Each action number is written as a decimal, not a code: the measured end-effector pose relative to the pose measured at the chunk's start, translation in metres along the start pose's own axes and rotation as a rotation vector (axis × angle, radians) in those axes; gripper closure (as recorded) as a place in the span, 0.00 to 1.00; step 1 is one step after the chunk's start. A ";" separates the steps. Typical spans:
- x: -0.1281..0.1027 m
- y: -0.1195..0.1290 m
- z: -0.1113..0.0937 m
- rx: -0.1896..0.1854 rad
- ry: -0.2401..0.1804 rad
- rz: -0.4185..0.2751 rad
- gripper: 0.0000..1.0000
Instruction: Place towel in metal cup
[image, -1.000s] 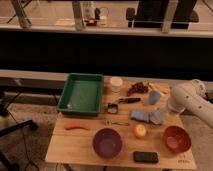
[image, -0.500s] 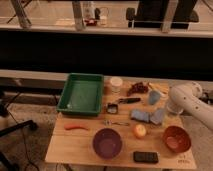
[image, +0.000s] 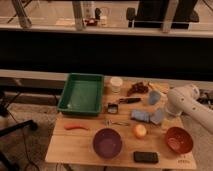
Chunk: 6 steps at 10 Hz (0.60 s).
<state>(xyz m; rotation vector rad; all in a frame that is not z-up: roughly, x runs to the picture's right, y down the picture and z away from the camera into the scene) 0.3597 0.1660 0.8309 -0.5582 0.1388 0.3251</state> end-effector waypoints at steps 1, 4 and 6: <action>0.001 0.001 0.004 -0.007 0.002 -0.006 0.20; 0.003 0.003 0.011 -0.027 0.002 -0.016 0.20; 0.003 0.004 0.015 -0.041 0.002 -0.026 0.20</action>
